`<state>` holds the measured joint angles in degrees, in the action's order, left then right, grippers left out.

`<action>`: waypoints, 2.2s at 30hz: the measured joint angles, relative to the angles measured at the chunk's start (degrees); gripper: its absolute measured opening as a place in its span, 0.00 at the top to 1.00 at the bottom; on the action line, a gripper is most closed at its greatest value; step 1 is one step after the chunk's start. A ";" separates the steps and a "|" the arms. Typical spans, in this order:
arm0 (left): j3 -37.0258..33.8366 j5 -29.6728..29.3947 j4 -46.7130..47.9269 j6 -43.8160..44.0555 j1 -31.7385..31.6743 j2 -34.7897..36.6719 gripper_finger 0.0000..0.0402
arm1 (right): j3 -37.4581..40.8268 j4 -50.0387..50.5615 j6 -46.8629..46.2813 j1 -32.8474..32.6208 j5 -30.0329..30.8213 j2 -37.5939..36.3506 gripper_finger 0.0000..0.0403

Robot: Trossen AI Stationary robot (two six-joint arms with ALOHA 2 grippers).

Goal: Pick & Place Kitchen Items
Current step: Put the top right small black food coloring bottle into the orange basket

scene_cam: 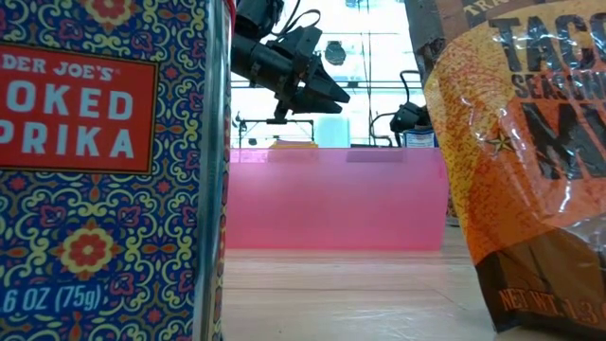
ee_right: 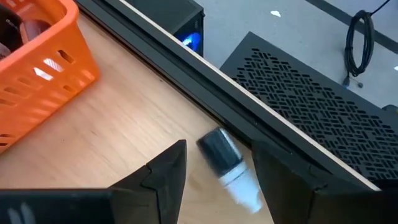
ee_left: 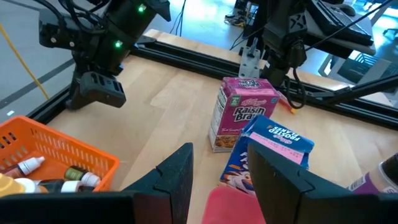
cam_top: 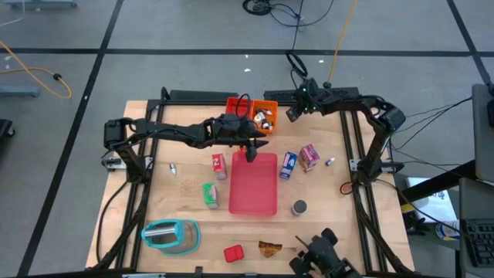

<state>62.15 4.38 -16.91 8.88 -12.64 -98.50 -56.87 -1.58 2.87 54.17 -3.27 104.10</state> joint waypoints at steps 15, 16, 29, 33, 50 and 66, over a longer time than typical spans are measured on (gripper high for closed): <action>0.00 0.01 0.09 -0.17 0.00 -0.02 0.62 | -0.02 6.43 1.50 -1.49 -2.01 0.19 0.55; 0.00 0.02 0.11 -0.17 0.00 -0.02 0.62 | -0.06 7.00 2.68 -1.86 -1.38 0.18 0.55; 0.00 0.00 0.19 -0.15 0.00 -0.02 0.62 | 0.03 6.14 2.34 -3.57 3.23 0.17 0.91; 0.00 0.01 0.45 -0.15 -0.01 -0.02 0.62 | 0.03 6.12 1.27 -3.74 3.41 0.17 0.91; -0.02 0.00 1.79 -0.92 -0.02 -0.02 0.62 | 0.16 8.95 -0.39 -10.56 1.59 -15.61 0.91; -0.02 0.00 0.46 -0.70 0.00 -0.02 0.62 | 0.12 -2.49 -3.27 -18.24 -0.01 -15.46 0.91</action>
<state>62.13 4.38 -16.45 8.19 -12.65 -98.52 -56.75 -4.07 -0.40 35.93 -3.27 88.64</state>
